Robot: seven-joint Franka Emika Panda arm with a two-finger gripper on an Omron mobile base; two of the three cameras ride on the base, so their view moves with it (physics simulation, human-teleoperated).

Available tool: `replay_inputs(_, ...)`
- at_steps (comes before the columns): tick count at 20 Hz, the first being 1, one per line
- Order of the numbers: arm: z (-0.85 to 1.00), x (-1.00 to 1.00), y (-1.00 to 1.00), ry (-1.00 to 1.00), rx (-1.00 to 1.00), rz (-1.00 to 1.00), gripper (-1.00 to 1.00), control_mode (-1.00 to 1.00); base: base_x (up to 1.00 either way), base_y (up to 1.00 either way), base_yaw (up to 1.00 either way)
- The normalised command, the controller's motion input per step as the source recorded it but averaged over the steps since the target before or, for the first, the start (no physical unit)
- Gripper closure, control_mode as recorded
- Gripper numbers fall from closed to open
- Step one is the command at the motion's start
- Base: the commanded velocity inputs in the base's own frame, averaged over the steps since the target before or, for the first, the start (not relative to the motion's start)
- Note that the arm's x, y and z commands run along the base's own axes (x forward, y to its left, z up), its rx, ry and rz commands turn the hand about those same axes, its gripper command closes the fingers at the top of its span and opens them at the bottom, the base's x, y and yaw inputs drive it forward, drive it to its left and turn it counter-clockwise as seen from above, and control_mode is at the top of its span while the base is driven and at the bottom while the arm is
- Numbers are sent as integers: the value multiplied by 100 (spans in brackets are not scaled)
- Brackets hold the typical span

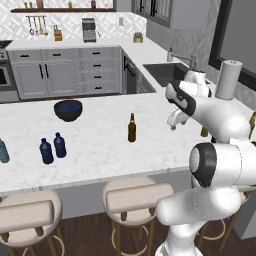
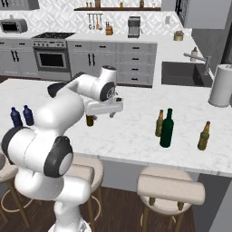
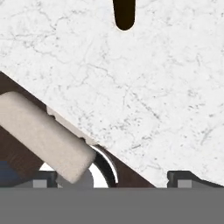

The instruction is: Move the plastic bottles in the middle to the plastics group, and the glass bottles in the middle to the glass group.

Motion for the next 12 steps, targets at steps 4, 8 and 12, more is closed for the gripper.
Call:
replay_inputs(4,0,-19,96,6,-6,17,-100,-100,0,0,0)
replay_inputs(8,0,-47,87,-6,0,13,-100,-100,0,0,0)
replay_inputs(12,2,-32,85,-11,0,3,-100,-100,0,0,0)
